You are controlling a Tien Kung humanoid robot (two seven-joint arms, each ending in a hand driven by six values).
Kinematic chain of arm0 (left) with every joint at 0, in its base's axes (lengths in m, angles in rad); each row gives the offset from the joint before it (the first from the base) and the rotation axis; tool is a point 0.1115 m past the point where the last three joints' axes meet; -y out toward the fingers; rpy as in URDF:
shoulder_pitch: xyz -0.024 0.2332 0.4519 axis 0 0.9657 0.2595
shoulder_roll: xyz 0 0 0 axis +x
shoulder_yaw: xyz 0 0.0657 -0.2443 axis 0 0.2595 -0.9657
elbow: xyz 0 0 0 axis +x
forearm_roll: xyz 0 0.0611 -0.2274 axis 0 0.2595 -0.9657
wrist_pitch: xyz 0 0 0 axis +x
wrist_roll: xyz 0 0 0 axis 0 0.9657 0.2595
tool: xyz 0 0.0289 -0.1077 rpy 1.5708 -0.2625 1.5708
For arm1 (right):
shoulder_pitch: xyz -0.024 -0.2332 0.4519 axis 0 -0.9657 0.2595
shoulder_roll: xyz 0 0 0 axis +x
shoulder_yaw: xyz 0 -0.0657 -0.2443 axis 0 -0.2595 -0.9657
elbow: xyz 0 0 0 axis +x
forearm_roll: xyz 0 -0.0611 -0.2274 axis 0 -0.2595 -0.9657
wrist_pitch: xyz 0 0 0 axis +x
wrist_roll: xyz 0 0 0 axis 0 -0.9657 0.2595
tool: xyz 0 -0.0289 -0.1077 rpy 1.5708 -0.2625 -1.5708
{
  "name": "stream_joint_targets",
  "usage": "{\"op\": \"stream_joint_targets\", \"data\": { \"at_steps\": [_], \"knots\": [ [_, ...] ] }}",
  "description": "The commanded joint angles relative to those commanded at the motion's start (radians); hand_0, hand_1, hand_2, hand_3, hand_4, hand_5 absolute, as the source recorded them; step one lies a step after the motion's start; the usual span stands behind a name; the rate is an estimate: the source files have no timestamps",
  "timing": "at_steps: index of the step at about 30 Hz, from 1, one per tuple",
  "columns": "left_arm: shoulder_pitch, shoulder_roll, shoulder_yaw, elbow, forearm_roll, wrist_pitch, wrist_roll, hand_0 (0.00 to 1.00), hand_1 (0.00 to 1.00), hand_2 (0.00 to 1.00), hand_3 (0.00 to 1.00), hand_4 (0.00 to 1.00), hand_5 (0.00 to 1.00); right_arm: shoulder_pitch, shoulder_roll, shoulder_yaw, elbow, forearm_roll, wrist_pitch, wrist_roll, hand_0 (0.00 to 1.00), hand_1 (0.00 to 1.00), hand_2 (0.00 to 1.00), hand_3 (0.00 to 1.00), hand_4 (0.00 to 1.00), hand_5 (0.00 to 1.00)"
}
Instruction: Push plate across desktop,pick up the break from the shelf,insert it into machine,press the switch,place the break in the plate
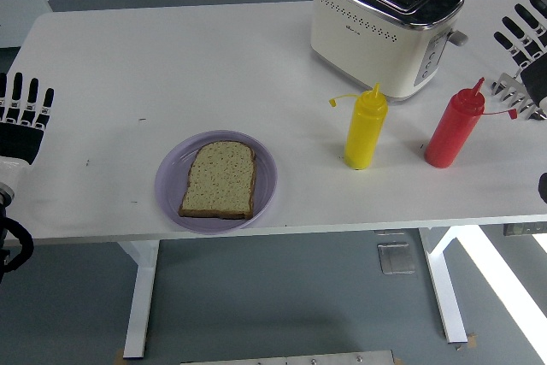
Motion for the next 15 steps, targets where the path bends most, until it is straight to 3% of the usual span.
{"op": "stream_joint_targets", "data": {
  "at_steps": [6, 7, 12, 13, 15],
  "knots": [
    [0.0, 0.0, -0.001, 0.001, 0.0, 0.0, 0.0, 0.833, 0.775, 0.768, 0.813, 0.812, 0.967, 0.0, 0.0, 0.0, -0.001, -0.001, 0.002, -0.002, 0.758, 0.72, 0.699, 0.552, 0.768, 0.456],
    [0.0, 0.0, -0.001, 0.001, 0.0, 0.0, 0.0, 0.833, 0.776, 0.77, 0.813, 0.812, 0.965, 0.0, 0.0, 0.0, -0.002, -0.001, 0.002, -0.002, 0.758, 0.72, 0.699, 0.645, 0.767, 0.454],
    [0.0, 0.0, -0.001, 0.001, -0.001, -0.001, 0.0, 0.833, 0.776, 0.77, 0.813, 0.812, 0.965, -0.001, 0.0, 0.0, -0.003, -0.001, 0.004, -0.003, 0.758, 0.72, 0.699, 0.645, 0.767, 0.454],
    [0.0, 0.0, 0.0, 0.001, -0.001, -0.001, 0.0, 0.833, 0.776, 0.77, 0.813, 0.812, 0.967, -0.001, 0.0, 0.0, -0.003, -0.001, 0.004, -0.003, 0.758, 0.719, 0.698, 0.712, 0.766, 0.451],
    [0.0, 0.0, 0.0, 0.001, -0.001, -0.001, 0.0, 0.833, 0.776, 0.77, 0.813, 0.812, 0.967, -0.002, 0.0, 0.0, -0.003, 0.0, 0.004, -0.003, 0.758, 0.719, 0.698, 0.712, 0.766, 0.451]
  ]
}}
